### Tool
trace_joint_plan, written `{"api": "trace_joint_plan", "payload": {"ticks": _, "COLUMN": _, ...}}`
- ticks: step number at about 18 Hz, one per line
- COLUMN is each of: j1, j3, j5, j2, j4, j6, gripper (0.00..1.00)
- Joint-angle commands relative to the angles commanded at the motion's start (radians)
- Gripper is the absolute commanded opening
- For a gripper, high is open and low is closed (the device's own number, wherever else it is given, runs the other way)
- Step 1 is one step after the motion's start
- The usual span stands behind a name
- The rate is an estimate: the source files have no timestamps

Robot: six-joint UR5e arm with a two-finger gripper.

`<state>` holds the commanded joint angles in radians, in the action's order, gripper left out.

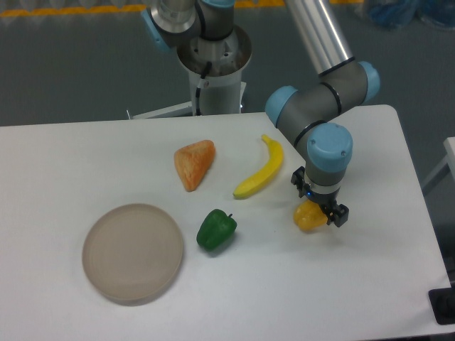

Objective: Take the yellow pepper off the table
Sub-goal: 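Lift the grasped yellow pepper up off the table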

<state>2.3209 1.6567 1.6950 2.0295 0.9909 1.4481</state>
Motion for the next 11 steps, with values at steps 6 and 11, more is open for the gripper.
{"api": "trace_joint_plan", "payload": {"ticks": 6, "j1": 0.003, "j3": -0.012, "j5": -0.008, "j2": -0.046, "j4": 0.023, "j6": -0.003, "gripper": 0.14}}
{"api": "trace_joint_plan", "payload": {"ticks": 11, "j1": 0.067, "j3": -0.087, "j5": -0.003, "j2": -0.161, "j4": 0.191, "j6": 0.005, "gripper": 0.13}}
